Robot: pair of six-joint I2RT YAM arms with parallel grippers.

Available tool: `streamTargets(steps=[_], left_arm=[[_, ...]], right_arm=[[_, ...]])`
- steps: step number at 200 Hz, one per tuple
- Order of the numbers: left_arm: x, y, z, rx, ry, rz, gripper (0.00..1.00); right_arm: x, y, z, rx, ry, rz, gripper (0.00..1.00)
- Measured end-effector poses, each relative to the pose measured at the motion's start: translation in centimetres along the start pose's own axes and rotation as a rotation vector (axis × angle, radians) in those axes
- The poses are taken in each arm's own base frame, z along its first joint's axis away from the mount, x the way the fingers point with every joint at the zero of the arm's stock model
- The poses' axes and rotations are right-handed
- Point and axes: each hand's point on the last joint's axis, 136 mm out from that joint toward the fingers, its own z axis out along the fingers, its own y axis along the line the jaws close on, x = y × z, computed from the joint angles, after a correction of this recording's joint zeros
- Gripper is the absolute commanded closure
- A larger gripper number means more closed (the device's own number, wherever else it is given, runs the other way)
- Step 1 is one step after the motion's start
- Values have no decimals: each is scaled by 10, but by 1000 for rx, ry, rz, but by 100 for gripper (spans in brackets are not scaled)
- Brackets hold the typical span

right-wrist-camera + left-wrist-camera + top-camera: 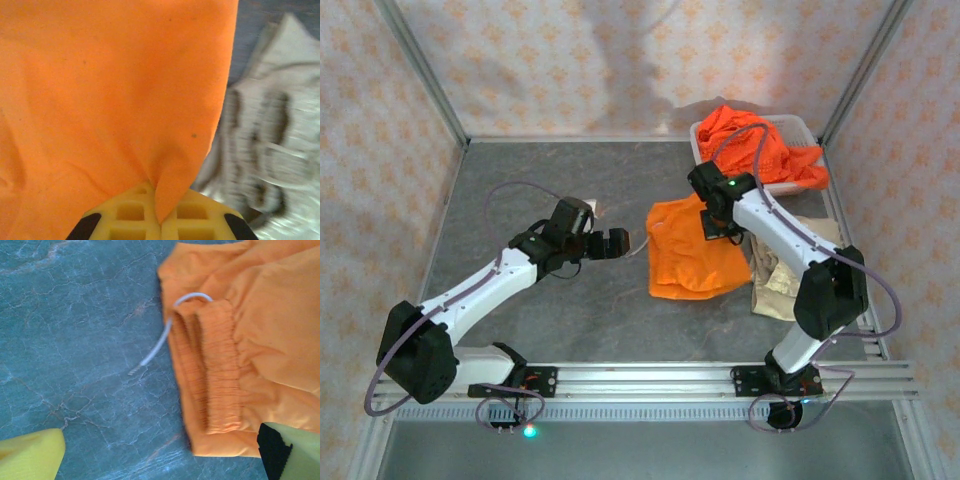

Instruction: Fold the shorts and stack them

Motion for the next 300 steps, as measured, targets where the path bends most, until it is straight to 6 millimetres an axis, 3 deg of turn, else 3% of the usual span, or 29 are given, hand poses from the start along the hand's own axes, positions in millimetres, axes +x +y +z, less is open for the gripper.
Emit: streamTargets(steps=[35, 121, 172, 219, 235, 240, 266, 283, 300], left_arm=[[0, 0, 3, 0, 2, -19, 0], [-2, -1, 9, 5, 0, -26, 0], [-1, 0, 10, 6, -1, -26, 0], [-1, 0, 10, 6, -1, -26, 0], [-2, 2, 10, 3, -4, -30, 0], [-2, 2, 10, 2, -4, -31, 0], [-2, 6, 9, -6, -10, -34, 0], [-1, 9, 5, -16, -26, -33, 0], [-5, 10, -4, -16, -61, -31, 0]], right_arm=[[-6, -47, -21, 142, 9, 9, 100], [-14, -125, -66, 338, 9, 55, 100], [-4, -170, -58, 431, 68, 91, 99], [33, -213, -3, 553, 189, 101, 92], [45, -224, 12, 599, 223, 97, 83], [49, -228, 16, 617, 232, 96, 76], [59, -250, 22, 698, 258, 150, 19], [60, -259, 18, 699, 250, 217, 12], [40, -250, 11, 588, 173, 321, 5]])
